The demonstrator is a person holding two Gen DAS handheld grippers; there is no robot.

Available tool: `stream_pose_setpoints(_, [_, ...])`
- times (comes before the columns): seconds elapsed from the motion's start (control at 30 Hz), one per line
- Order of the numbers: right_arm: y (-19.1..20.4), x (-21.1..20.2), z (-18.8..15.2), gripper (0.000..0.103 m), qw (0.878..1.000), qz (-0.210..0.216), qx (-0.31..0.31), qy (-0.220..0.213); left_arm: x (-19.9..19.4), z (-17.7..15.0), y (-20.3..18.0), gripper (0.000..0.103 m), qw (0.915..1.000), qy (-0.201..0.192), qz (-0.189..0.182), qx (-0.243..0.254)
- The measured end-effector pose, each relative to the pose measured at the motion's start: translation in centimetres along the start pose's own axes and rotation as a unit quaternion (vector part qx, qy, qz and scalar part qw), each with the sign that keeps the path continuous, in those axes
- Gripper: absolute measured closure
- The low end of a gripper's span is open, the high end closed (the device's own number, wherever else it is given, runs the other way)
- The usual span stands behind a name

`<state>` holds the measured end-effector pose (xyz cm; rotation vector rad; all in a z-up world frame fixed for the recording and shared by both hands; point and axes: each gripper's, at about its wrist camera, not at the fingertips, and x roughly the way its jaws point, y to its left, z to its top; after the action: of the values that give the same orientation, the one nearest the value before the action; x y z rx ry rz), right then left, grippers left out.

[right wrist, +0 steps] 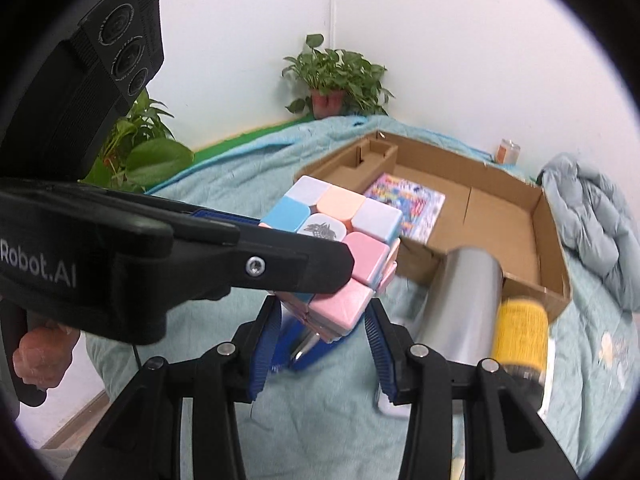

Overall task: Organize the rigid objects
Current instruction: 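Carry the Rubik's cube into the box and set it on the game box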

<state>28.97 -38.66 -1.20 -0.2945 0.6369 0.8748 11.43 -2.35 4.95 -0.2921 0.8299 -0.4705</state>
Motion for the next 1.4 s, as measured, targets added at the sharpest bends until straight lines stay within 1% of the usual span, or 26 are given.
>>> stream_pose_setpoints(0.13, [0.0,0.5,1.2,0.061,1.0,-0.006,-0.01,-0.006,-0.4,1.5,0.6,0.049,0.9999,-0.011,-0.001,-0.005])
stream_pose_setpoints(0.23, [-0.4,1.0,2.4,0.061,1.0,-0.008,-0.016,-0.012,-0.6,2.6,0.6,0.049,0.9998,-0.021,0.005,0.003])
stream_pose_setpoints(0.4, [-1.4,2.6,4.5,0.061,1.0,-0.01,-0.018,-0.01,0.2,5.2,1.5,0.049,0.9996,-0.027,0.011,0.004])
stream_pose_setpoints(0.6, [-2.5,4.7,7.1,0.061,1.0,-0.011,-0.01,-0.01,1.9,8.8,2.7,0.049,0.9992,-0.029,0.022,0.014])
stream_pose_setpoints(0.8, [-3.8,6.9,8.8,0.061,1.0,-0.015,-0.008,0.001,4.4,12.0,5.0,0.049,0.9994,-0.026,0.019,0.013])
stream_pose_setpoints(1.0, [-5.4,10.3,10.0,0.061,1.0,0.001,-0.002,0.031,7.9,14.4,8.3,0.049,0.9997,-0.005,0.024,-0.001])
stream_pose_setpoints(1.1, [-6.2,12.4,10.2,0.061,0.998,0.02,0.013,0.051,9.9,15.1,10.3,0.05,0.9994,0.008,0.029,-0.019])
stream_pose_setpoints(1.13, [-6.3,13.0,10.2,0.061,0.998,0.022,0.013,0.056,10.5,15.2,10.9,0.051,0.9992,0.011,0.031,-0.022])
stream_pose_setpoints(1.2, [-6.7,14.6,10.2,0.06,0.997,0.019,0.012,0.078,11.7,15.4,12.1,0.059,0.9988,0.021,0.032,-0.032])
stream_pose_setpoints(1.23, [-6.8,15.3,10.2,0.06,0.996,0.022,0.014,0.088,12.3,15.4,12.8,0.06,0.9984,0.026,0.034,-0.037])
stream_pose_setpoints(1.27, [-6.8,16.1,10.2,0.06,0.994,0.028,0.019,0.101,13.0,15.4,13.6,0.062,0.9977,0.034,0.037,-0.045])
stream_pose_setpoints(1.37, [-7.1,18.1,9.7,0.06,0.987,0.056,0.041,0.145,14.6,14.4,15.7,0.063,0.9958,0.047,0.044,-0.065])
stream_pose_setpoints(1.4, [-7.0,18.4,9.6,0.06,0.985,0.058,0.042,0.154,15.1,14.0,16.4,0.067,0.9949,0.053,0.047,-0.071])
